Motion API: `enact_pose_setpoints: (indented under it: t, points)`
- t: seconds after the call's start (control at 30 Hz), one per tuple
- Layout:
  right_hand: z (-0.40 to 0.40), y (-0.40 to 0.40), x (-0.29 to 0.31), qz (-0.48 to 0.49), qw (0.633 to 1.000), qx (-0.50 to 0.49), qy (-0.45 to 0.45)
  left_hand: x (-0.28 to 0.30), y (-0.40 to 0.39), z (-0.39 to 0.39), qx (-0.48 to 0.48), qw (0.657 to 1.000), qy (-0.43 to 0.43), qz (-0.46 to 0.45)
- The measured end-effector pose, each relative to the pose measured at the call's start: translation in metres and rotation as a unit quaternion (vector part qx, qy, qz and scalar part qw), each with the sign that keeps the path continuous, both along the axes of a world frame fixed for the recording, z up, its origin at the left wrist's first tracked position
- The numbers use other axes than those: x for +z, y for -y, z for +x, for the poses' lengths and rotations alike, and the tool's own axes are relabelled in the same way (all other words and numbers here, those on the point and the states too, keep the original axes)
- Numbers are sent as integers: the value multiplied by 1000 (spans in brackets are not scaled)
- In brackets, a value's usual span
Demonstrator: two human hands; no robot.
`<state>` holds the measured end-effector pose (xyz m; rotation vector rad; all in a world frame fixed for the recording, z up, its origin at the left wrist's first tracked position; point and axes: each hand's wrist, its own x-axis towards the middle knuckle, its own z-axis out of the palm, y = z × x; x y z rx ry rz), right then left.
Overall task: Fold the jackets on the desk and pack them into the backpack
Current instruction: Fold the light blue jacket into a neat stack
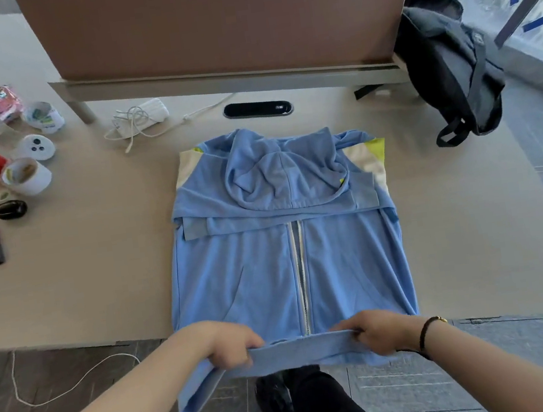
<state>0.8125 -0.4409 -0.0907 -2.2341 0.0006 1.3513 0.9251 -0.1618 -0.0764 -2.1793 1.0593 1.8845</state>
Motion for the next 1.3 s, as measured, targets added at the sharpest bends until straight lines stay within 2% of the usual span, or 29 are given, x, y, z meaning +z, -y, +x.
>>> enact_pose_setpoints:
  t: [0.07,0.2,0.3,0.37,0.43,0.57,0.67,0.73,0.8,0.9,1.0,1.17,1.3]
  points:
    - [3,2,7,37,999,9,-29,9,0,3,-14,999,-39,31]
    - [20,10,21,58,996,47,-42,30,8,23,24,992,-110,56]
    - [53,22,43,69,995,67,-40,56,29,58,5,992,-113,52]
    - [88,35,58,43,997,70,-15,77,46,90,-30,998,-46,36]
    - [133,52,65,6,997,68,38,92,62,128,-54,997,56,5]
    - [234,82,92,-62,982,73,164,106,93,213,-9,966,253,-45]
    - [294,96,113,-154,939,51,304,99,113,263,75,913,394,-76]
    - [313,104,95,-232,894,43,380,79,120,273,110,881,459,-36]
    - [312,103,57,-267,888,49,370,49,122,265,121,889,442,0]
    - [287,93,-6,-240,925,13,295,-1,118,240,163,913,373,-26]
    - [258,85,-45,-210,941,-42,261,-39,111,211,196,916,349,-23]
    - [245,91,-58,-211,927,-87,298,-67,98,182,245,893,376,-11]
    - [243,95,-67,-222,918,-82,317,-71,98,185,247,893,376,5]
